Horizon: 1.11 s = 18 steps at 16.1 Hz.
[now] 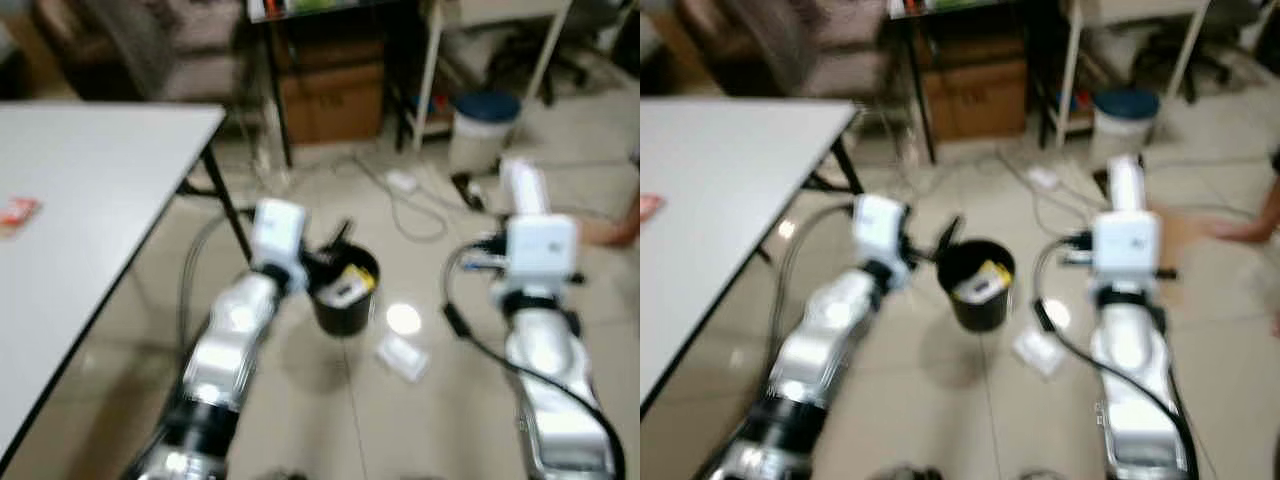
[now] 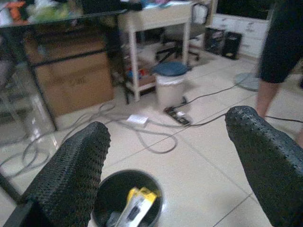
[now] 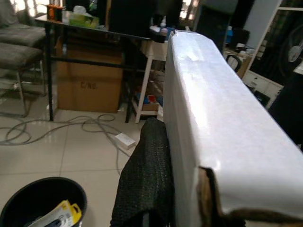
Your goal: Picking trash to rubbish bin
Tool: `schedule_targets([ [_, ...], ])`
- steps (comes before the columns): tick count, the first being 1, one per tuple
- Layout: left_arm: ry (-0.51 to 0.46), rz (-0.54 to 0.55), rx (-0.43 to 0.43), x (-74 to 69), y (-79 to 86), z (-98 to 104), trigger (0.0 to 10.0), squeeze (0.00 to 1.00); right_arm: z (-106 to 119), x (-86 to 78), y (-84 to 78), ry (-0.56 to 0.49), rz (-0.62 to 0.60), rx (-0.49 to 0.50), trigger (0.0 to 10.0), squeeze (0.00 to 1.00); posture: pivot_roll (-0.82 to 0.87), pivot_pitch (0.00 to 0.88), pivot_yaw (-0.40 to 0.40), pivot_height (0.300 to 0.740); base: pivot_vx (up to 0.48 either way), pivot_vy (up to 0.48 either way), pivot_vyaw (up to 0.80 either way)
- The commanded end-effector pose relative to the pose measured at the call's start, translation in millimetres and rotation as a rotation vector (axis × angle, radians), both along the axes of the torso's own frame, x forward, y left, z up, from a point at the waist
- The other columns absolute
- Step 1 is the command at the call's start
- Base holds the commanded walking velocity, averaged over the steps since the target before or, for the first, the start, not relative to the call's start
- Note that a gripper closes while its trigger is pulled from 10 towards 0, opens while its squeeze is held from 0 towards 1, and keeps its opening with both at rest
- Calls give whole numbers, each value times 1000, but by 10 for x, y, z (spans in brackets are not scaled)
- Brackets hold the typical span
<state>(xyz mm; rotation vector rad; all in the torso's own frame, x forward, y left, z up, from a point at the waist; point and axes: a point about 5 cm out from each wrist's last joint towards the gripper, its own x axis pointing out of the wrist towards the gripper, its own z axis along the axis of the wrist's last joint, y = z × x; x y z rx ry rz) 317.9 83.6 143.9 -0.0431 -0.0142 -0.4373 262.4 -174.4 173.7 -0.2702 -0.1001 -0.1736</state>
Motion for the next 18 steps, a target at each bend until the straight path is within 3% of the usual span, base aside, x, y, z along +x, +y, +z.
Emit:
schedule_targets([
  [1,-9,-17,-5,-14,-53,18,10000,0,44,0,-44,-22,-11,-10,10000,0,-137,118,99,740,375,0,0],
  [18,2,-37,-1,-36,-92,-7,10000,0,25,13,-57,-8,-23,-9,10000,0,-144,133,103,740,447,0,0],
])
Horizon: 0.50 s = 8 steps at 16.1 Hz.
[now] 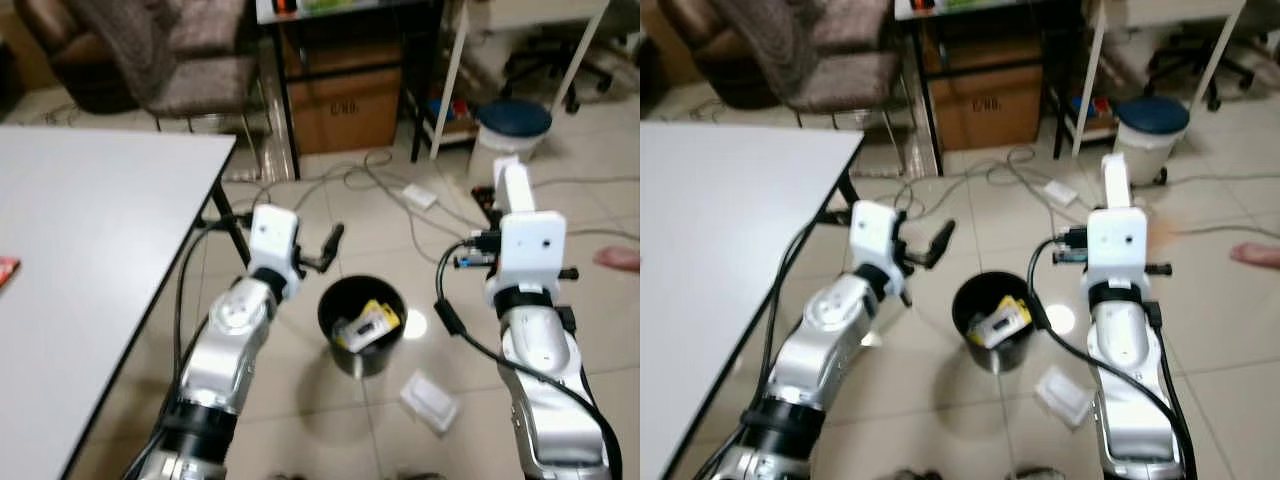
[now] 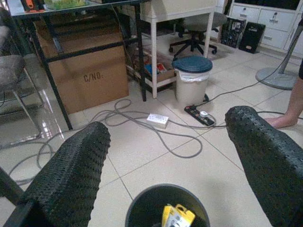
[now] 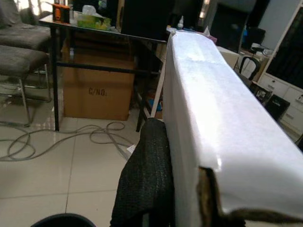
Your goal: Picking trash to rubbish bin
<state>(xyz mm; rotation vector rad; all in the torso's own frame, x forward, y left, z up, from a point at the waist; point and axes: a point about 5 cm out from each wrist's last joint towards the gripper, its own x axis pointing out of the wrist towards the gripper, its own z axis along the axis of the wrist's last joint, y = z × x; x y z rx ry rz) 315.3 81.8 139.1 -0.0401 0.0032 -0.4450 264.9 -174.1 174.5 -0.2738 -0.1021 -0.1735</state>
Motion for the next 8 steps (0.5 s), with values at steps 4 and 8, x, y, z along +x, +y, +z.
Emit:
schedule_targets([
  [4,-10,-33,-7,-13,-87,31,10000,0,1,-10,-75,3,-30,2,10000,0,-147,132,102,740,480,0,-447],
  [8,-11,-33,-7,-10,-88,32,10000,0,1,-12,-70,0,-26,1,10000,0,-148,132,102,740,480,0,-116],
])
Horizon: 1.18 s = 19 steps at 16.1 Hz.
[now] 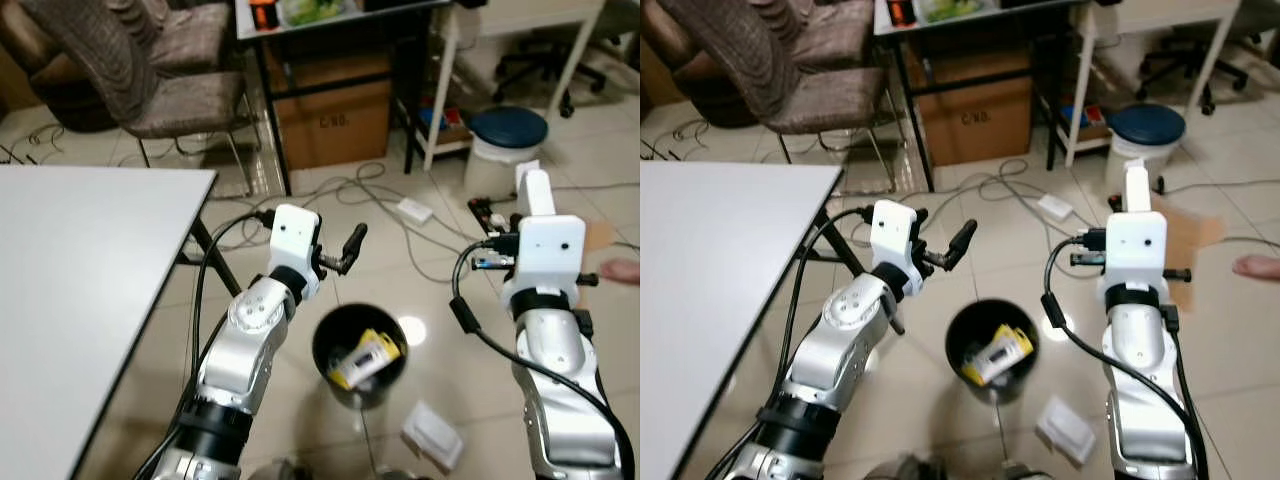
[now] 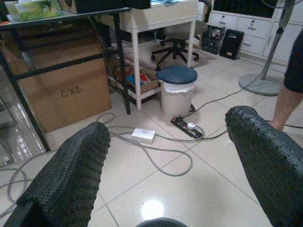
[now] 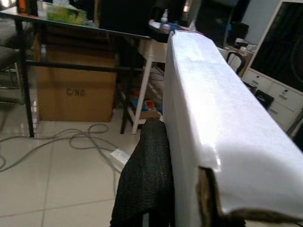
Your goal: Picking trash to rubbish bin
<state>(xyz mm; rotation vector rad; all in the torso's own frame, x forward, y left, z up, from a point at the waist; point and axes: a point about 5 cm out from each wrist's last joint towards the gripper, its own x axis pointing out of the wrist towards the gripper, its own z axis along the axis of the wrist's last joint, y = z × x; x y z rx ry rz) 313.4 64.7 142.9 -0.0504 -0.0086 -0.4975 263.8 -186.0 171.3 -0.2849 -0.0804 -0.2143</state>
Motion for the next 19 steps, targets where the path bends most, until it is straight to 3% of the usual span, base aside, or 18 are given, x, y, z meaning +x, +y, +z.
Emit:
schedule_targets([
  [1,0,19,6,9,83,-8,10000,0,32,0,52,-16,19,8,10000,0,-148,132,102,740,480,0,0],
  [10,8,20,2,3,78,-23,10000,0,12,3,62,-3,26,0,10000,0,-147,136,99,740,388,0,0],
  [19,18,-6,22,-19,43,-52,10000,0,-43,1,93,16,30,2,10000,0,-141,138,107,740,0,0,0],
])
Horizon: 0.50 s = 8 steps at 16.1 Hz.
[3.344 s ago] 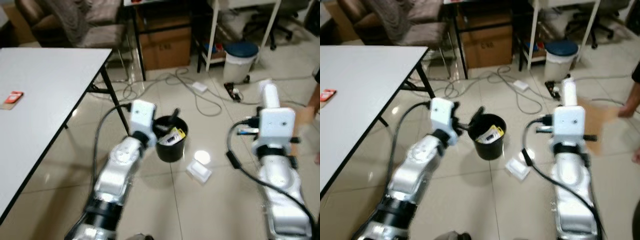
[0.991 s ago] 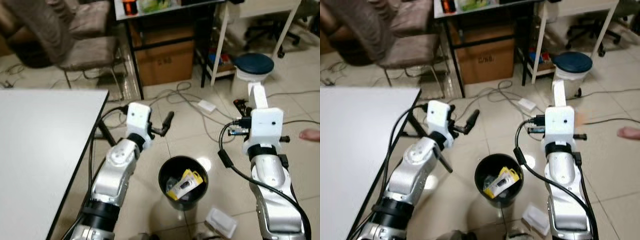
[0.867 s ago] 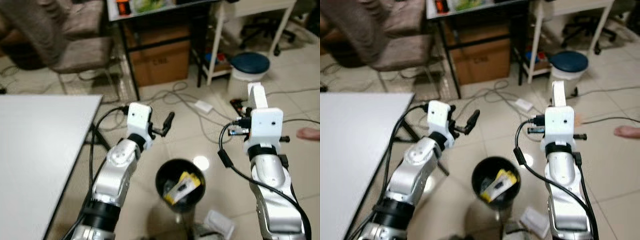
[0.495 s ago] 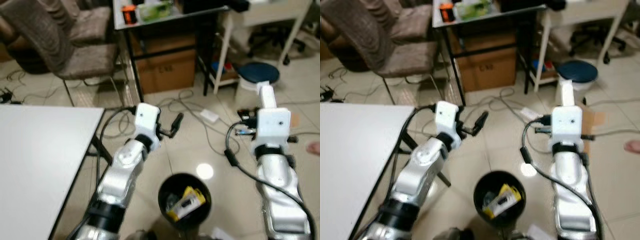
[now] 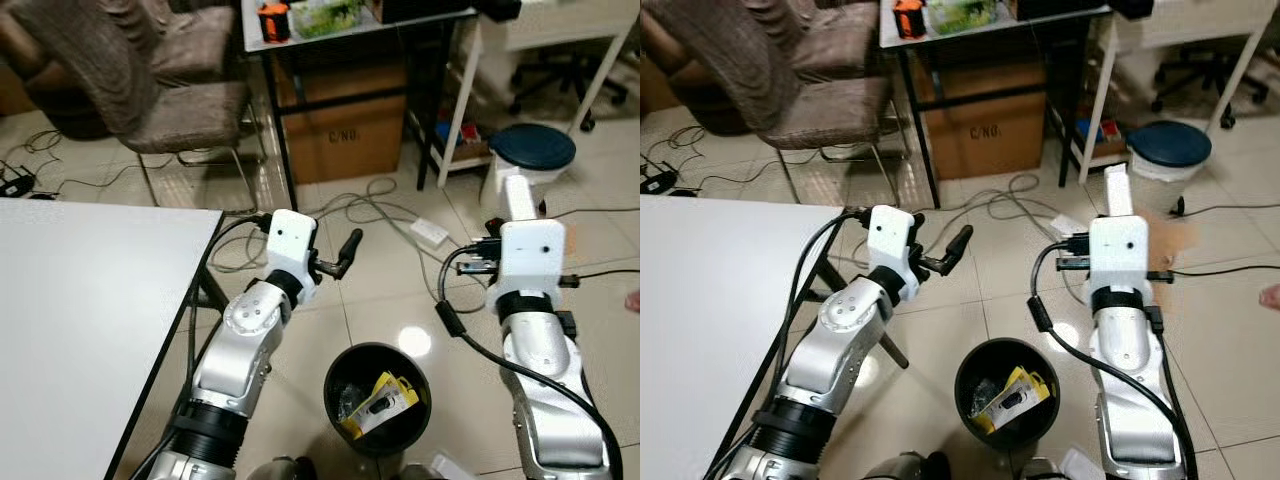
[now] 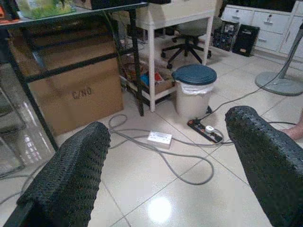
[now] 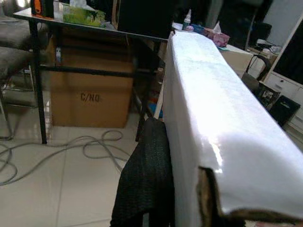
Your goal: Picking trash to rubbish bin
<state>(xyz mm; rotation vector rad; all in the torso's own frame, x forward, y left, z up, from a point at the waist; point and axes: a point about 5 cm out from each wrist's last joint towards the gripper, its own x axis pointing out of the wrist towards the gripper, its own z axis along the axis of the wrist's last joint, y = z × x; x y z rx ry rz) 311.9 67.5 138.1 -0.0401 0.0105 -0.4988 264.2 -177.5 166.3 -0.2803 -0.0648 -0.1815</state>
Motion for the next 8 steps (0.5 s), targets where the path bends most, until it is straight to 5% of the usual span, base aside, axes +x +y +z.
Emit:
schedule_targets([
  [1,3,-6,11,-13,23,-11,10000,0,-8,-5,14,0,-1,-2,10000,0,-136,147,108,740,0,0,0],
  [8,19,-28,32,-142,129,-42,10000,0,-83,-23,-9,31,-17,10,10000,0,-96,244,135,740,0,0,0],
])
